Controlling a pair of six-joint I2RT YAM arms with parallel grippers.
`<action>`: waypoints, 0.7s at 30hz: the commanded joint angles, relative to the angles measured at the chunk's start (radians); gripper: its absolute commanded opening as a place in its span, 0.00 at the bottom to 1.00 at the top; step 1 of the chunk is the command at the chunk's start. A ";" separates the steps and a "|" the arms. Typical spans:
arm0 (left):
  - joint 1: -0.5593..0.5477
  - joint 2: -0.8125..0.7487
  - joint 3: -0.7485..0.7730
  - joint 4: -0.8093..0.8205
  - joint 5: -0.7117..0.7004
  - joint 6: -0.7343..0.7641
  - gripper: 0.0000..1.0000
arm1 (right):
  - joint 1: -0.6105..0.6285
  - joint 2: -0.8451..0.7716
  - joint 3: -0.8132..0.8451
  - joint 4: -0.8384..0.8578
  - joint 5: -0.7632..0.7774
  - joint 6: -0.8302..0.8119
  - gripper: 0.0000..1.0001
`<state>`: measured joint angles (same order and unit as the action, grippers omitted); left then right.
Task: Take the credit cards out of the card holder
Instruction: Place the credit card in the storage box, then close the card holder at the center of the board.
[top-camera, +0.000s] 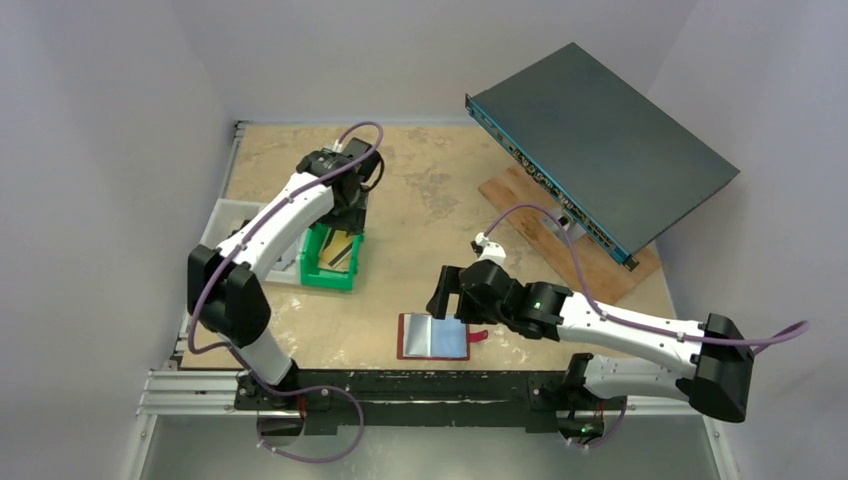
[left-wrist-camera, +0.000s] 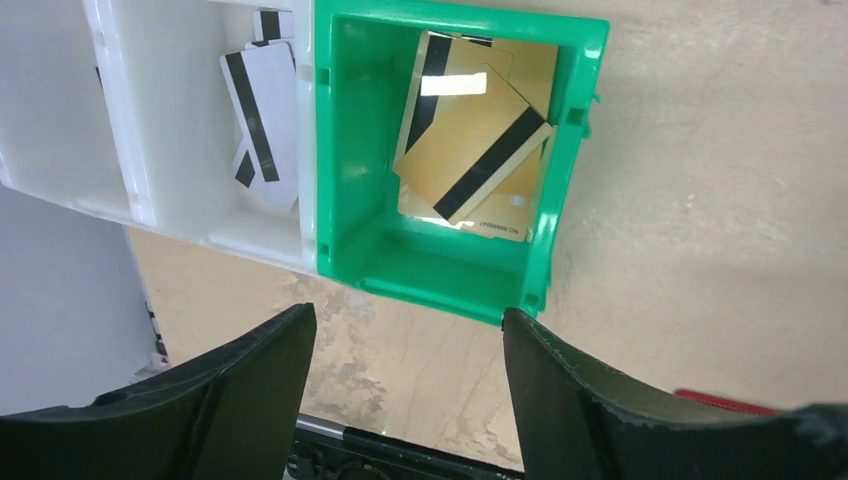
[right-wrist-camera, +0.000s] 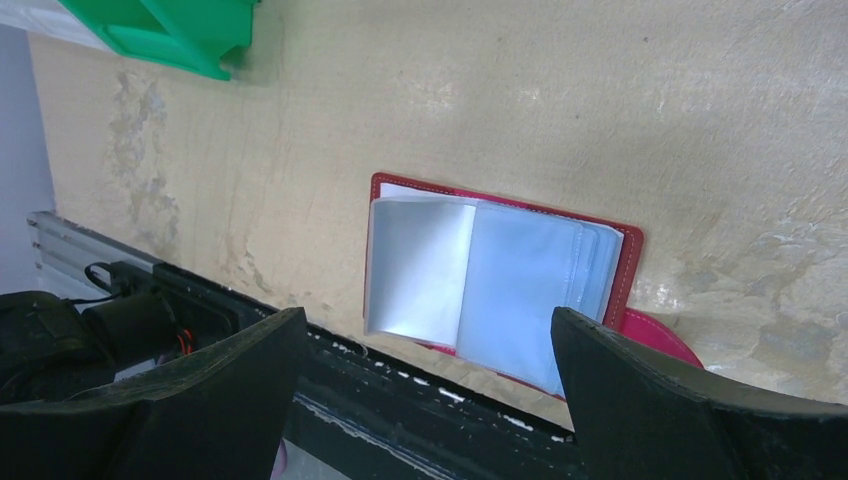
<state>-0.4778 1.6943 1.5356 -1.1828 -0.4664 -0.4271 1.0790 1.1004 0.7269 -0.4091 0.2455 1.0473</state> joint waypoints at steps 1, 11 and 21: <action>0.007 -0.118 0.004 -0.007 0.092 0.025 0.72 | -0.002 0.023 0.019 -0.008 0.032 0.003 0.94; 0.005 -0.369 -0.158 0.105 0.438 0.004 0.77 | 0.002 0.118 0.052 -0.008 0.043 0.000 0.92; -0.041 -0.557 -0.476 0.279 0.689 -0.104 0.77 | 0.071 0.242 0.111 -0.017 0.063 0.020 0.83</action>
<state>-0.4892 1.1831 1.1446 -1.0084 0.1101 -0.4694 1.1145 1.3064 0.7643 -0.4210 0.2710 1.0538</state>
